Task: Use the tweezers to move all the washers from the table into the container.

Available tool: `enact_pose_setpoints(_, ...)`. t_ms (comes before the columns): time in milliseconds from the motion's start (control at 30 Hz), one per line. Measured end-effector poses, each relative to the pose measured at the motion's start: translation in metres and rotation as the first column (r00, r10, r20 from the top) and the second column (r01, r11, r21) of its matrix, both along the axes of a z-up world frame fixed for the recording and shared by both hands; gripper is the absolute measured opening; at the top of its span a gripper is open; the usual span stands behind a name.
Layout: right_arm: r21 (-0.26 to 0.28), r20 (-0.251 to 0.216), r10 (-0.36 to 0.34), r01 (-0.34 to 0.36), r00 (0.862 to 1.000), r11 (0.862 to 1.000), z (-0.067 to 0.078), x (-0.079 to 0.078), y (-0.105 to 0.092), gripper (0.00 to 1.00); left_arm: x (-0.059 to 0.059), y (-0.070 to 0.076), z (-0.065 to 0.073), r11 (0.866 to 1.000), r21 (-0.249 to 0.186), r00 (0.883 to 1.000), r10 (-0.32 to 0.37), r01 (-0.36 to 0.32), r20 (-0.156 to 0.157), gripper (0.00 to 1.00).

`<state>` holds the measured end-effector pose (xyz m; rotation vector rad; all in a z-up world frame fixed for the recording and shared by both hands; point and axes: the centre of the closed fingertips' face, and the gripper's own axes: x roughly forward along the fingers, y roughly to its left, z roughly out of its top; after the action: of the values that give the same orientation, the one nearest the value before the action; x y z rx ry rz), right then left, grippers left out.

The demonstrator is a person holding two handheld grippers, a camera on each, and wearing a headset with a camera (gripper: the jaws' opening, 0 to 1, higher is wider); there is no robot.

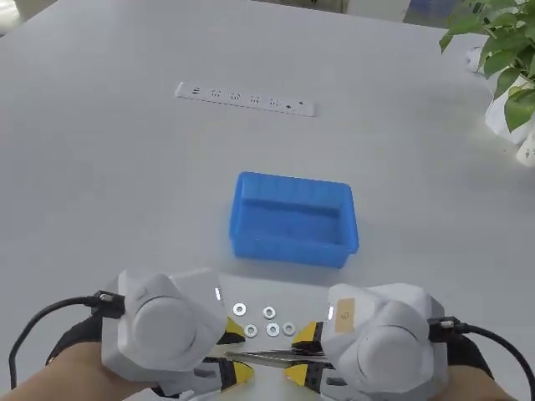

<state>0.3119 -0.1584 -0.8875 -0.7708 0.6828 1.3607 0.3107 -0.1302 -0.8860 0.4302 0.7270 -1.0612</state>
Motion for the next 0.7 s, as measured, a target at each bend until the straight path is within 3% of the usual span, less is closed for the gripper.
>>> enact_pose_setpoints(300,-0.026,-0.011,0.063,-0.063,0.998,0.998,-0.002,-0.004,0.002,0.11,-0.002,-0.003,-0.002,0.997,0.028,0.998,-0.066,0.066,0.005,0.13)
enact_pose_setpoints(467,-0.031,0.016,0.091,-0.09,0.996,0.995,-0.002,-0.005,0.003,0.1,-0.004,-0.005,-0.002,0.995,0.034,0.995,-0.095,0.095,-0.001,0.08)
enact_pose_setpoints(700,-0.034,0.046,0.126,-0.125,0.991,0.992,-0.002,-0.009,0.003,0.09,-0.01,-0.008,0.004,0.974,0.087,0.978,-0.209,0.207,0.011,0.06)
